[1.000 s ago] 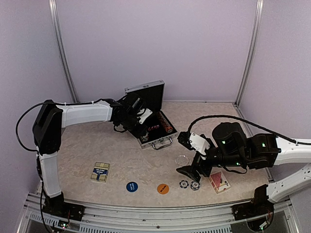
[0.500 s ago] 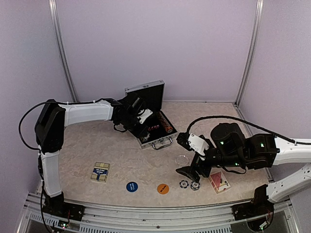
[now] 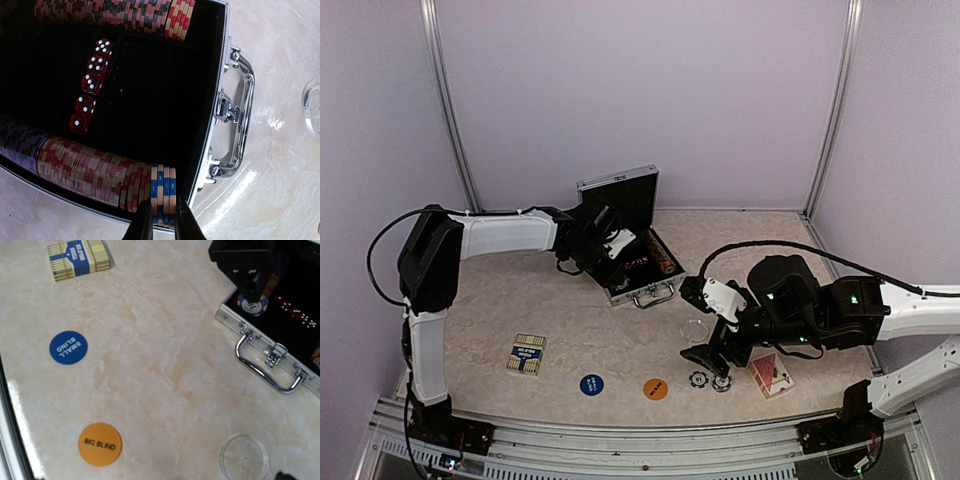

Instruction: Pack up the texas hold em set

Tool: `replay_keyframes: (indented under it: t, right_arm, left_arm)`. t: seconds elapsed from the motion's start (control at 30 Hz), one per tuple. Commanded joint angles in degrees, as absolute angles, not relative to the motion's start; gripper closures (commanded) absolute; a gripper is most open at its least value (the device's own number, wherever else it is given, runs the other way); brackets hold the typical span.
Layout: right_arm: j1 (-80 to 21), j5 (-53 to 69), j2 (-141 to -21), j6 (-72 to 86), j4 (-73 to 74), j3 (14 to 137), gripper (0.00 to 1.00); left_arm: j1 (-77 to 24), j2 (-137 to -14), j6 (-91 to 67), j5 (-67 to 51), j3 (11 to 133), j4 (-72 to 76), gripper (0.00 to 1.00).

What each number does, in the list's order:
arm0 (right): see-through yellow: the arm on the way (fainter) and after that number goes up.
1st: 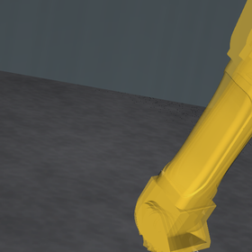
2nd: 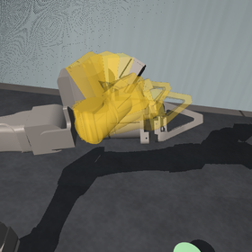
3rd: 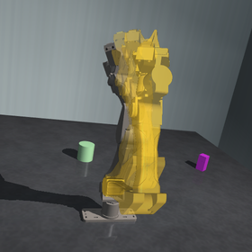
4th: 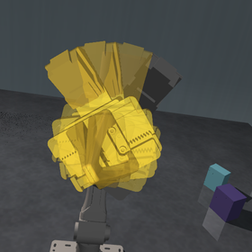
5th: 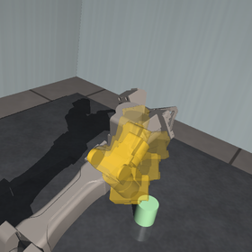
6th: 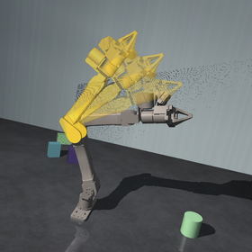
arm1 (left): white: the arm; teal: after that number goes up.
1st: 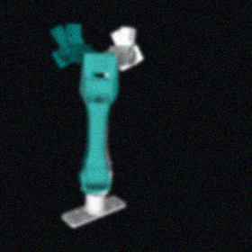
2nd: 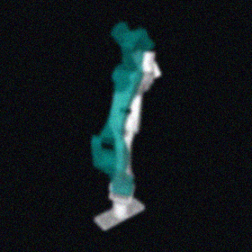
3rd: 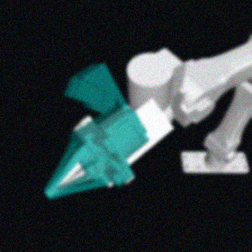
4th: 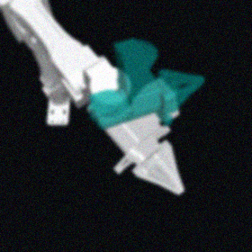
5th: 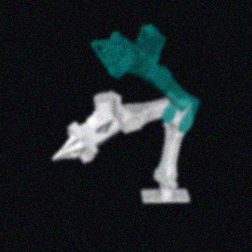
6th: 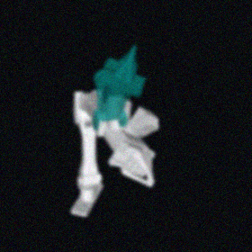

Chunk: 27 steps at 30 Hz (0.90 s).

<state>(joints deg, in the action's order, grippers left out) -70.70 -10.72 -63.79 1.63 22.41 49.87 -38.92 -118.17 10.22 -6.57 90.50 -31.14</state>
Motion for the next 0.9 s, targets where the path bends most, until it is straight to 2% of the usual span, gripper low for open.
replay_keyframes:
  t: [0.0,0.57,0.67,0.87]
  right_arm:
    - [-70.6,-10.8,-64.2,2.1,22.1,51.7,0.00]
    - [-70.5,-10.2,-65.4,1.9,21.6,52.8,0.00]
    - [-70.6,-10.2,-65.3,2.1,21.7,52.7,0.00]
    - [-70.6,-10.1,-65.4,2.4,21.7,52.8,0.00]
  left_arm:
    - [-38.9,-119.8,12.1,-3.2,91.4,-31.0,1.00]
    - [-42.7,-120.6,13.7,9.9,89.0,-31.5,1.00]
    - [-42.5,-121.1,13.5,10.5,89.0,-32.2,0.90]
    - [-42.5,-120.9,12.9,11.5,88.3,-32.1,0.80]
